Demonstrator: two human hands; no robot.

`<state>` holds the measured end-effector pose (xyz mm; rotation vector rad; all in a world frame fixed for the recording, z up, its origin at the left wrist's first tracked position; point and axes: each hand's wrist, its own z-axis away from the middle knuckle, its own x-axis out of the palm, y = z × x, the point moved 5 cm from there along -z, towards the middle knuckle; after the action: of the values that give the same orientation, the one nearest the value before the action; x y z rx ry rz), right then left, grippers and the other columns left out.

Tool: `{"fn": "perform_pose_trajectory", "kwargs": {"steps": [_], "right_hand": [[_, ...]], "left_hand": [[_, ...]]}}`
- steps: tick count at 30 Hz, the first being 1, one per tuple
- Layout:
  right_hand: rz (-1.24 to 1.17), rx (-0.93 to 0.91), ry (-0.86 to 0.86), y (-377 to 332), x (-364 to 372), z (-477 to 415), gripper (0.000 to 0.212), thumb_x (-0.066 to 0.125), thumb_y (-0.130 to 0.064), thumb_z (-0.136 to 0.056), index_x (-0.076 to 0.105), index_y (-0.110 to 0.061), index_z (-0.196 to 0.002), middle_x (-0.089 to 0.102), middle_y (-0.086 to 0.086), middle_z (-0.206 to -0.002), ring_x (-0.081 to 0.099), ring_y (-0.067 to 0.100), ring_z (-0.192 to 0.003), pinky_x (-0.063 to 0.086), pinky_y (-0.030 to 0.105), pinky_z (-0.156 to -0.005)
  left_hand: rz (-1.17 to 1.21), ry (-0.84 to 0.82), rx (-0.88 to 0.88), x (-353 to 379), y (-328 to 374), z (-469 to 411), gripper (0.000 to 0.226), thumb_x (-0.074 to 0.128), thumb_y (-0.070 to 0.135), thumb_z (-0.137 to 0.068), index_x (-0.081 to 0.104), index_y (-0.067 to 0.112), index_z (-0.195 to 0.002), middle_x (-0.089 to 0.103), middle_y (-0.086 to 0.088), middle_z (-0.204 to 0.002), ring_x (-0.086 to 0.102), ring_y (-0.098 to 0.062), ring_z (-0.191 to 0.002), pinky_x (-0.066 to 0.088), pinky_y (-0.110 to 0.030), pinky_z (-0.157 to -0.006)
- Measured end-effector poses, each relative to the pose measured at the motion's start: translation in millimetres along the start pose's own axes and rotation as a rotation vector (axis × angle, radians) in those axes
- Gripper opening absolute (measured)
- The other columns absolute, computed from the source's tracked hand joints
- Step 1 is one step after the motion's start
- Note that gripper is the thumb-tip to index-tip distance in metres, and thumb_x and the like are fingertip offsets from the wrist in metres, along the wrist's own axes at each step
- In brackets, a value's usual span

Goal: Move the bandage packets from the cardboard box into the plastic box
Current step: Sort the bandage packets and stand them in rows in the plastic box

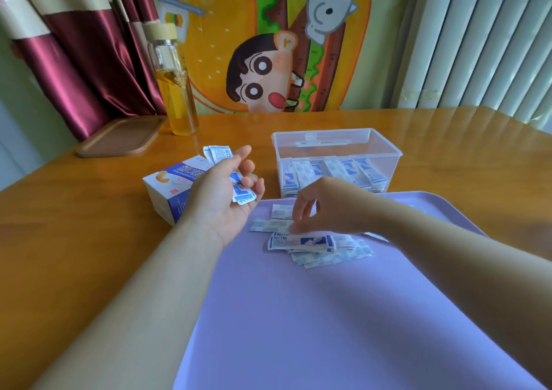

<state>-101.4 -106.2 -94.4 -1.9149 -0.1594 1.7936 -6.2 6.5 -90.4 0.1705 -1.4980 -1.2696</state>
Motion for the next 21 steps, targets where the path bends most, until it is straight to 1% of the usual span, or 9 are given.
{"fn": "perform_pose_trajectory", "kwargs": {"steps": [1, 3, 6, 8, 10, 12, 14, 17, 21], "right_hand": [[0.037, -0.001, -0.099, -3.5, 1.5, 3.0, 0.019, 0.074, -0.039, -0.076, 0.067, -0.025, -0.087, 0.063, -0.012, -0.082, 0.051, -0.002, -0.06, 0.035, 0.007, -0.05], [0.117, 0.035, -0.236, -4.8, 6.0, 7.8, 0.027, 0.076, -0.041, -0.073, 0.061, -0.027, -0.091, 0.058, -0.014, -0.08, 0.05, -0.001, -0.062, 0.035, 0.016, -0.054], [0.149, 0.089, -0.257, -2.4, 4.8, 8.4, 0.029, 0.075, -0.041, -0.074, 0.054, -0.027, -0.088, 0.049, -0.014, -0.069, 0.045, 0.002, -0.06, 0.032, 0.02, -0.054], [0.166, 0.092, -0.263, -3.0, 2.8, 9.0, 0.025, 0.072, -0.043, -0.077, 0.054, -0.026, -0.077, 0.048, -0.012, -0.063, 0.042, 0.005, -0.055, 0.03, 0.021, -0.052], [0.172, 0.098, -0.26, -2.4, 0.1, 10.2, 0.031, 0.067, -0.045, -0.081, 0.053, -0.02, -0.068, 0.045, -0.008, -0.059, 0.038, 0.011, -0.053, 0.027, 0.024, -0.052], [0.148, 0.113, -0.26, -0.9, -3.3, 12.0, 0.039, 0.063, -0.048, -0.083, 0.051, -0.014, -0.068, 0.041, -0.002, -0.06, 0.033, 0.016, -0.055, 0.024, 0.028, -0.054], [0.07, 0.142, -0.289, 0.7, -6.7, 16.1, 0.035, 0.062, -0.048, -0.084, 0.058, -0.018, -0.068, 0.05, -0.006, -0.06, 0.041, 0.013, -0.055, 0.029, 0.027, -0.057], [-0.11, 0.163, -0.346, 1.1, -4.9, 21.3, 0.013, 0.064, -0.042, -0.085, 0.064, -0.03, -0.08, 0.063, -0.016, -0.061, 0.055, 0.003, -0.057, 0.039, 0.019, -0.06], [-0.201, 0.131, -0.317, 4.0, 4.8, 22.1, 0.007, 0.062, -0.04, -0.087, 0.064, -0.034, -0.085, 0.07, -0.009, -0.085, 0.066, 0.013, -0.081, 0.047, 0.027, -0.08]], "left_hand": [[0.003, 0.003, 0.0, 0.4, 0.1, -0.3, 0.017, 0.048, 0.016, -0.097, 0.064, 0.011, -0.102, 0.052, 0.0, -0.07, 0.039, -0.004, -0.042, 0.049, -0.016, -0.05], [0.008, 0.006, -0.012, 0.6, -2.3, 0.7, 0.018, 0.05, 0.015, -0.096, 0.063, 0.011, -0.108, 0.053, 0.0, -0.071, 0.039, -0.004, -0.042, 0.049, -0.016, -0.049], [0.028, 0.006, -0.048, 1.1, -5.0, 2.9, 0.025, 0.055, 0.015, -0.093, 0.06, 0.01, -0.117, 0.054, -0.001, -0.072, 0.039, -0.004, -0.041, 0.049, -0.016, -0.048], [0.056, 0.012, -0.061, 0.1, -4.0, 2.6, 0.03, 0.056, 0.014, -0.092, 0.057, 0.009, -0.121, 0.054, -0.001, -0.071, 0.039, -0.004, -0.04, 0.049, -0.016, -0.048], [0.069, 0.013, -0.068, -1.0, -2.7, 1.8, 0.029, 0.056, 0.013, -0.092, 0.058, 0.009, -0.121, 0.054, -0.001, -0.071, 0.04, -0.004, -0.04, 0.049, -0.016, -0.048], [0.065, 0.006, -0.077, -2.2, -1.7, 0.6, 0.026, 0.054, 0.013, -0.093, 0.059, 0.009, -0.118, 0.054, -0.001, -0.072, 0.04, -0.004, -0.042, 0.049, -0.016, -0.049], [0.043, 0.001, -0.087, -3.4, -1.9, -0.2, 0.022, 0.053, 0.014, -0.094, 0.061, 0.01, -0.114, 0.054, -0.001, -0.073, 0.041, -0.004, -0.043, 0.049, -0.017, -0.05], [-0.005, -0.01, -0.112, -4.0, -3.2, -0.2, 0.02, 0.051, 0.015, -0.095, 0.062, 0.01, -0.111, 0.053, -0.001, -0.075, 0.041, -0.004, -0.04, 0.048, -0.017, -0.048], [-0.03, -0.023, -0.131, -4.0, -3.9, 0.6, 0.021, 0.051, 0.015, -0.095, 0.062, 0.01, -0.112, 0.054, -0.001, -0.077, 0.04, -0.004, -0.042, 0.048, -0.017, -0.048]]}}
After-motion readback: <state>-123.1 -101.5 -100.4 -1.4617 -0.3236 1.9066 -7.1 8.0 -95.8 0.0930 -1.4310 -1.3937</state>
